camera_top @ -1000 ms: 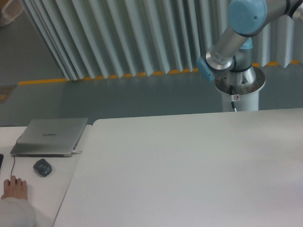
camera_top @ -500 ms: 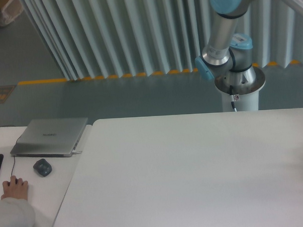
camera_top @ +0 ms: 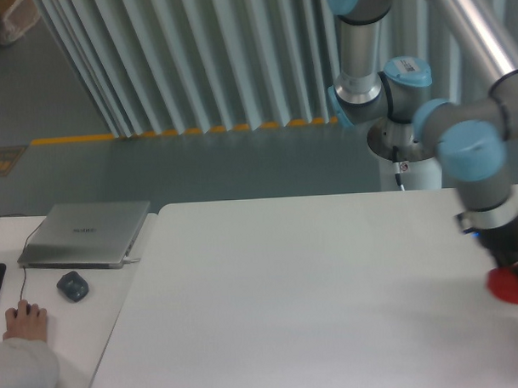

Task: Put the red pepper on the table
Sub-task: 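Move the gripper holding the red pepper down toward the table, then lower the red pepper onto the table surface, then open the gripper, release the pepper and lift the arm away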

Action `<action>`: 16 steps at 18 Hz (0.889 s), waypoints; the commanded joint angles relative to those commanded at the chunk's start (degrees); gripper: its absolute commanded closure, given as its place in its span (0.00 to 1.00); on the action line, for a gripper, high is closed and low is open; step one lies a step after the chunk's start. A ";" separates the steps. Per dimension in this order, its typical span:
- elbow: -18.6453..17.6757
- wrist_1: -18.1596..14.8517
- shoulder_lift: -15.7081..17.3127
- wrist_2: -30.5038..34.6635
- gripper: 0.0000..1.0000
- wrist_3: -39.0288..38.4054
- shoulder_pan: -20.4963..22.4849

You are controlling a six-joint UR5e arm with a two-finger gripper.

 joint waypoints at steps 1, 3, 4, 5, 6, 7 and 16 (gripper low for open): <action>-0.35 0.00 -0.53 0.18 0.44 -1.32 -1.32; -0.79 0.09 -1.32 0.62 0.43 -3.43 -2.64; -0.79 0.26 -2.28 0.62 0.43 -4.75 -3.69; -0.79 0.70 -2.64 0.97 0.30 -5.28 -3.96; -0.79 0.96 -2.82 1.41 0.27 -5.37 -4.14; -0.79 1.05 -2.90 1.67 0.18 -5.46 -4.23; 0.61 0.71 -2.03 1.15 0.00 -5.11 -3.35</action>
